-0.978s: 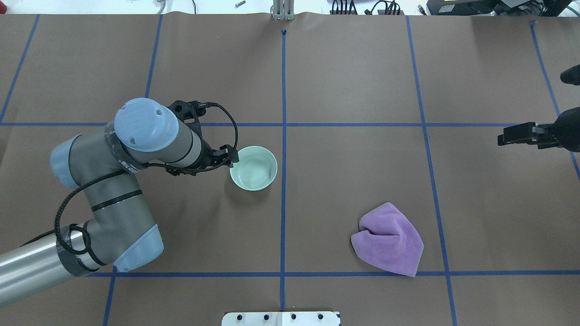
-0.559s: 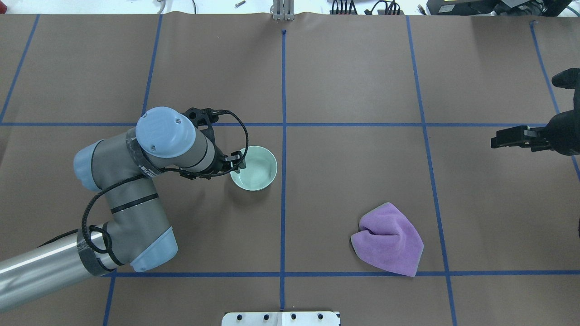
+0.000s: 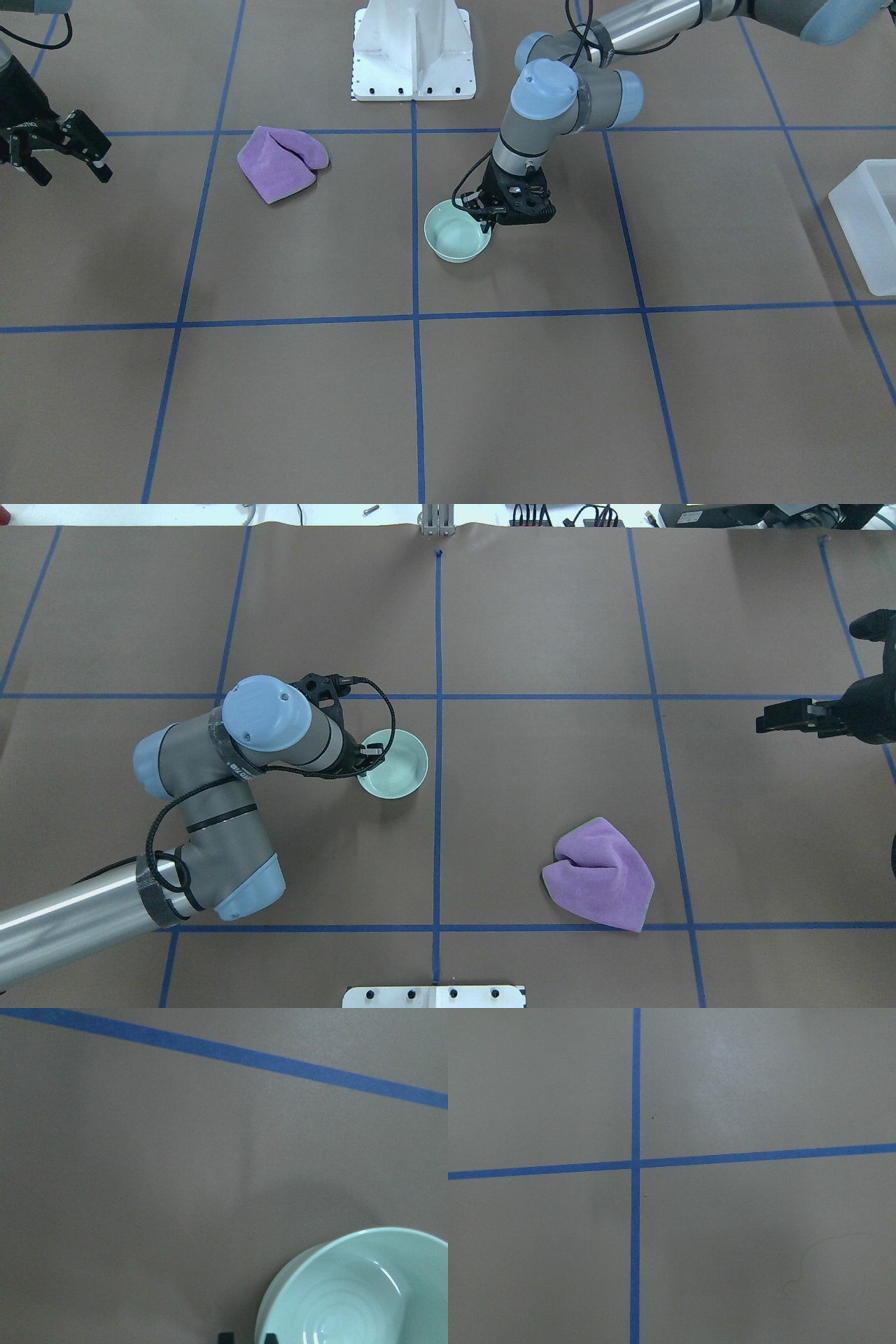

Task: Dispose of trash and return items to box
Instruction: 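Lift the green bowl off-table with the left gripper while the right arm advances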

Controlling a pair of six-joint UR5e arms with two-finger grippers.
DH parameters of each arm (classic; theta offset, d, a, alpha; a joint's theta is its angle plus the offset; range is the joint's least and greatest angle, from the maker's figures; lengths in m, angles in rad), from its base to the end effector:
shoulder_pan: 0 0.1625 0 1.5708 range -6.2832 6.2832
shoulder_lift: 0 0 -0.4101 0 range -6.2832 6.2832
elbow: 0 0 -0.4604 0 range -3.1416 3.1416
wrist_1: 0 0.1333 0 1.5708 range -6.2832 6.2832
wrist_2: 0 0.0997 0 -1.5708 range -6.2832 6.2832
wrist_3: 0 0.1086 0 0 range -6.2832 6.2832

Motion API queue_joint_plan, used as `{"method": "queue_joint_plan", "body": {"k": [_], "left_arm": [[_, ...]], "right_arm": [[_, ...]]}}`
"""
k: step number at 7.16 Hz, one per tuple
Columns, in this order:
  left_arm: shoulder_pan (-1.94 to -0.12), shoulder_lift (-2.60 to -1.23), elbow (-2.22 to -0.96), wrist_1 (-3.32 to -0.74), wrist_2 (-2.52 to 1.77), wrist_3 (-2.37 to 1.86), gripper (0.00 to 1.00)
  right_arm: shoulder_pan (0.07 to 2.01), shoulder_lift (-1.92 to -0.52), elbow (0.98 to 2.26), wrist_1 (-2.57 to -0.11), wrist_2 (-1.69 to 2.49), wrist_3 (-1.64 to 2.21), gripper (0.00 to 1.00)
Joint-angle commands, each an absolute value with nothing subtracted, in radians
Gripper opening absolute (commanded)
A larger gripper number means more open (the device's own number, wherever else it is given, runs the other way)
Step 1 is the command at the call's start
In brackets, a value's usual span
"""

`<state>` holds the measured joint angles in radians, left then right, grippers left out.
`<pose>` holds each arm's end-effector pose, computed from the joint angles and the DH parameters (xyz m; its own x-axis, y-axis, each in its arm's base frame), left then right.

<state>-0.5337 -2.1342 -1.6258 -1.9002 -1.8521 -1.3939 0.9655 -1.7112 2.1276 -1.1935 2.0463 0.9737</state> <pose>0.5821 -0.4638 0.2222 0.5463 -0.1265 -0.8280 0.2016 0.9793 -0.0165 -0.2171 -0.4607 0.3790 0.6366 0.0415 0.7701 -0.2267 0.9645 0.1354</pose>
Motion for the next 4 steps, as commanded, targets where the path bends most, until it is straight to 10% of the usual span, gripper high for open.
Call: {"method": "queue_joint_plan", "body": {"k": [1, 4], "left_arm": [[-0.592, -2.12, -1.705, -1.878, -1.868, -1.379, 0.0], [-0.794, -1.921, -1.952, -1.667, -2.035, -1.08, 0.0]], "right_arm": [[0.962, -1.703, 2.126, -1.195, 2.046, 0.973, 1.0], [0.934, -1.666, 2.126, -1.195, 2.046, 0.998, 1.0]]}}
